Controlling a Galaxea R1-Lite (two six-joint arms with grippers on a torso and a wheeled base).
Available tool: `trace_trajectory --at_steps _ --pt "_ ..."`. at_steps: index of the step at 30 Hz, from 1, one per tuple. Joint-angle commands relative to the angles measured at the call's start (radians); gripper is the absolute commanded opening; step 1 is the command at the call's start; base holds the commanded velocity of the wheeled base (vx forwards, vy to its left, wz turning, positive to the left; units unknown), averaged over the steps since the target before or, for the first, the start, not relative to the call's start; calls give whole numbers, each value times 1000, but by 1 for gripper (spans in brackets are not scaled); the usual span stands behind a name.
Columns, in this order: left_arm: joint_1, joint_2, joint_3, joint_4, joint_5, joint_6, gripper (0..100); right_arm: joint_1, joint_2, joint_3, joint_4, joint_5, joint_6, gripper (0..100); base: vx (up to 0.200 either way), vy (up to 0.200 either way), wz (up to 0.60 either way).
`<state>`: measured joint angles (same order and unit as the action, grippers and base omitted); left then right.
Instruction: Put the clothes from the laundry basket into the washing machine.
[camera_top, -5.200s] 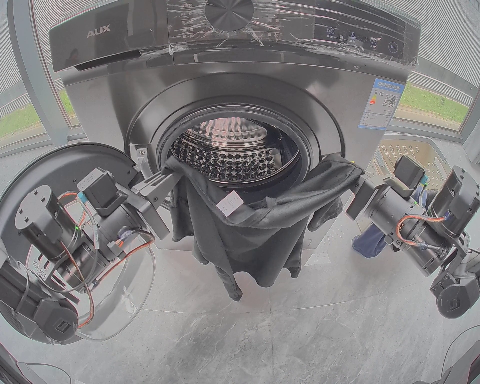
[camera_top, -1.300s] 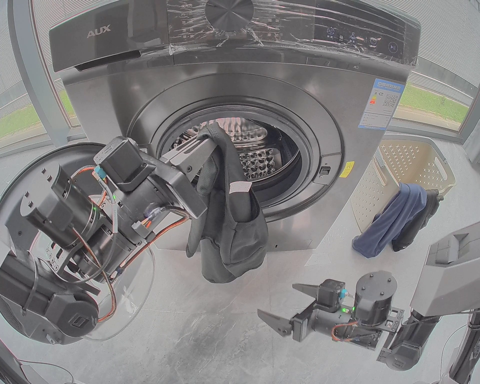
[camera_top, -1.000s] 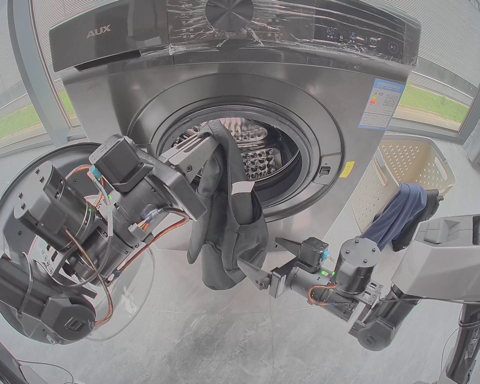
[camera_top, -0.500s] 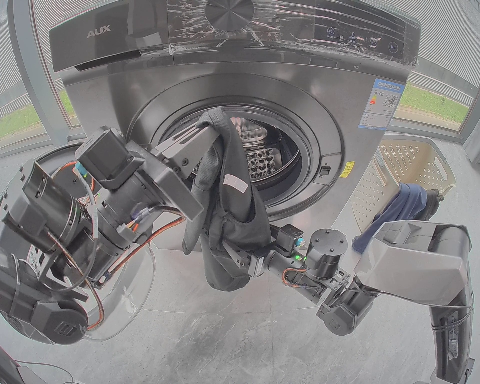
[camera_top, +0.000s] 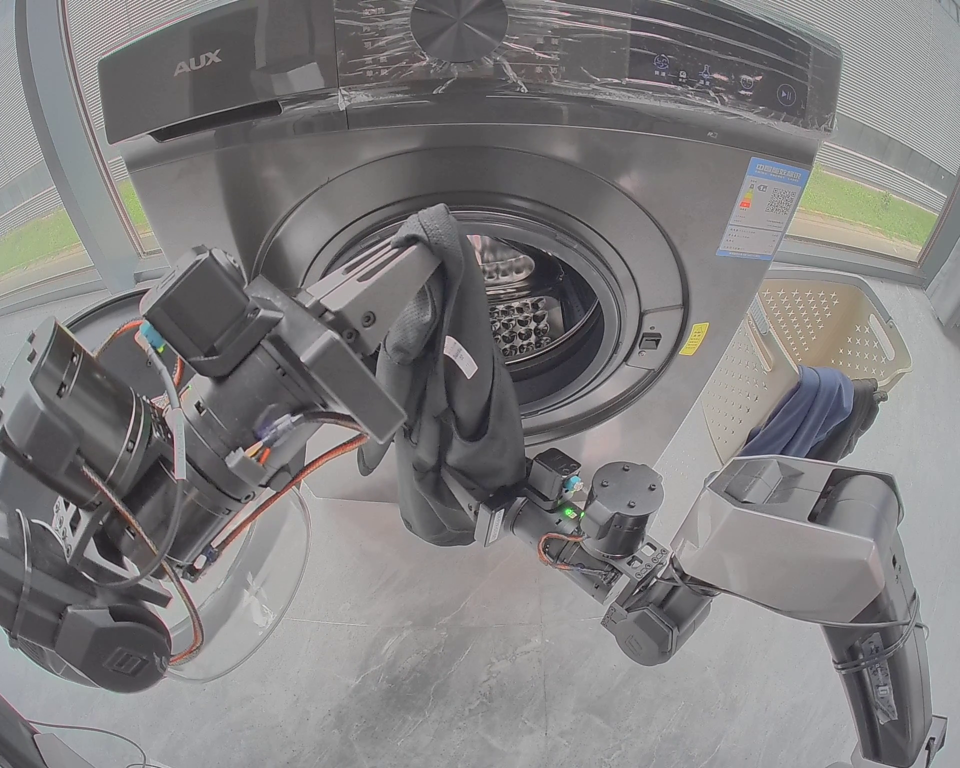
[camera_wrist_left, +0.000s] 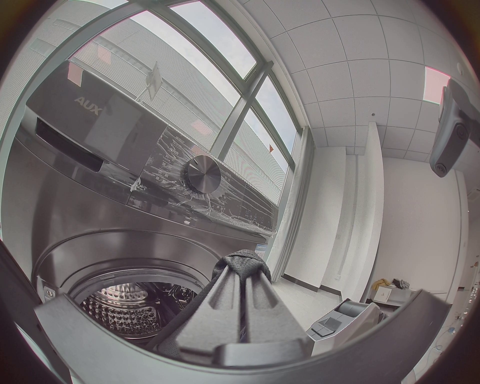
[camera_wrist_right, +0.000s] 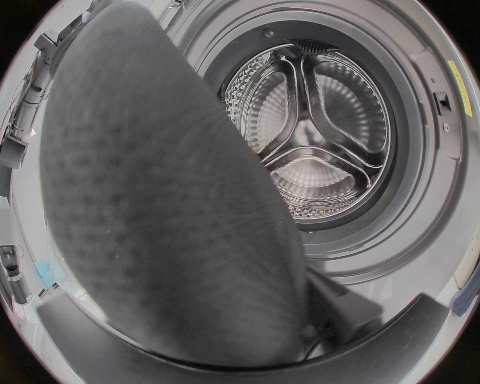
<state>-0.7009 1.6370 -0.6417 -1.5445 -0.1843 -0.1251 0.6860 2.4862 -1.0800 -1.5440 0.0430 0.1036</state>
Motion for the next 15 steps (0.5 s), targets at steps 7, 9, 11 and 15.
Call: trace_trajectory --at_steps 7,9,11,15 --pt "24 10 -15 10 16 -22 0 -11 -26 28 -4 -2 2 0 0 0 0" --pt "37 10 -15 14 16 -22 0 -14 -53 48 -2 -3 2 0 0 0 0" --pt "77 15 -9 18 19 -21 0 -42 -127 118 -2 -12 2 0 0 0 0" --pt "152 33 24 73 25 -8 0 -68 -251 230 -4 -15 7 0 0 0 0"
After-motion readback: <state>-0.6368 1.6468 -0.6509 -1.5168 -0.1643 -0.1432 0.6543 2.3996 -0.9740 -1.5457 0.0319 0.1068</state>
